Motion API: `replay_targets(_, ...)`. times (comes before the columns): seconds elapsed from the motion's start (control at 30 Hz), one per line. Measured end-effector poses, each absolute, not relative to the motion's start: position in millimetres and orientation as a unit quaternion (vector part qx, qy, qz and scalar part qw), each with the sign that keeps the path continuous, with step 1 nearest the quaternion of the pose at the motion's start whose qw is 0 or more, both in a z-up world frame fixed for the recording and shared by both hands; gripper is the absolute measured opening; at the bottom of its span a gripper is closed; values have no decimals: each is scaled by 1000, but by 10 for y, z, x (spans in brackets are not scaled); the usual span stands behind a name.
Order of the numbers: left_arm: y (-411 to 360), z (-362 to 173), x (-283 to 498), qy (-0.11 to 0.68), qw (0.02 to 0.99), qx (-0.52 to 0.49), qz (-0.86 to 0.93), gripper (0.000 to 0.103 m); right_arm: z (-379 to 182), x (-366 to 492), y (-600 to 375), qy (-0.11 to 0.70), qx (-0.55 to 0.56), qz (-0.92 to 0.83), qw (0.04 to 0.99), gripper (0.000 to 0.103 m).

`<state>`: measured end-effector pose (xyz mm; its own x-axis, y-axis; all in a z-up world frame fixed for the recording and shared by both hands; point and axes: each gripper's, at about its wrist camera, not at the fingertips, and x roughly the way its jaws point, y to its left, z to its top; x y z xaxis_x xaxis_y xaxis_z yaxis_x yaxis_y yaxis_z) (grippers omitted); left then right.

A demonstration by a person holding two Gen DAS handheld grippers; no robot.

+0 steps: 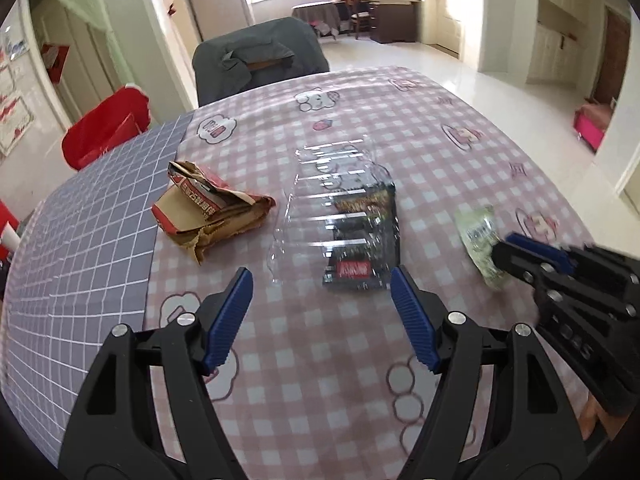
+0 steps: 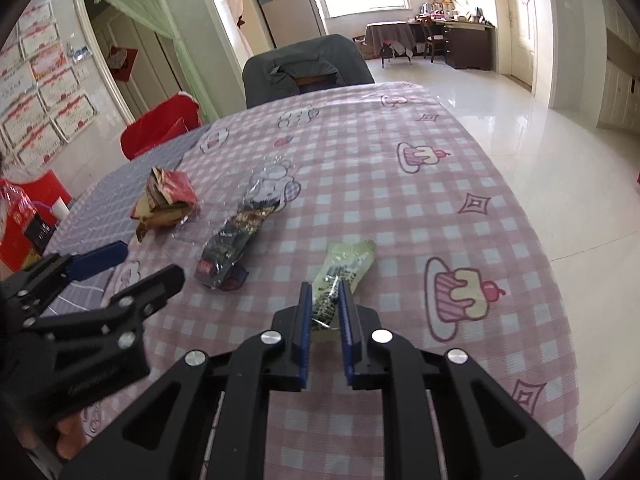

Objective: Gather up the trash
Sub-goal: 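Close the right gripper on the green-white snack bag while the left gripper grasps the clear plastic tray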

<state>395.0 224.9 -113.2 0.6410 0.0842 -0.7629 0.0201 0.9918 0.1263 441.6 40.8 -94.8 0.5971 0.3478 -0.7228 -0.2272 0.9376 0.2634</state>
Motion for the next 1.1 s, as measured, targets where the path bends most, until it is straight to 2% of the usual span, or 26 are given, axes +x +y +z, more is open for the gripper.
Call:
replay_targets(0.03,2275,-1132,3999,425,904,49,19,74,-937,4423,385,417,80,166,890,13)
replay_targets(0.07,2283,-1135,4028,427,903,41,21,75,-938,4430,376,417,83,168,889,6)
replay_targets(0.1,2315,-1135,4069,428,903,29,22,76,-936,4438,372,417,85,170,889,6)
replay_targets(0.23,2393,-1182,4188,438,899,1,21,82,-960,4472,366,420,93,178,885,6)
replay_targets(0.57,2284,-1464,4320,466,885,14,19,82,-1046,4521,386,427,101,174,881,9)
replay_targets(0.63,2278,-1471,4331,463,886,16,20,82,-1050,4523,383,427,105,176,881,13)
replay_targets(0.7,2265,-1476,4333,458,888,22,22,82,-1046,4522,377,426,106,174,881,28)
replay_targets(0.77,2279,-1474,4328,455,890,20,21,82,-1051,4519,367,427,103,165,883,36)
replay_targets(0.93,2328,-1465,4331,455,890,12,21,81,-1085,4530,346,433,107,158,881,42)
replay_targets(1.0,2333,-1457,4319,454,890,14,22,81,-1092,4528,380,434,100,157,881,53)
replay_targets(1.1,2332,-1444,4293,454,890,15,23,81,-1091,4531,458,432,77,157,885,58)
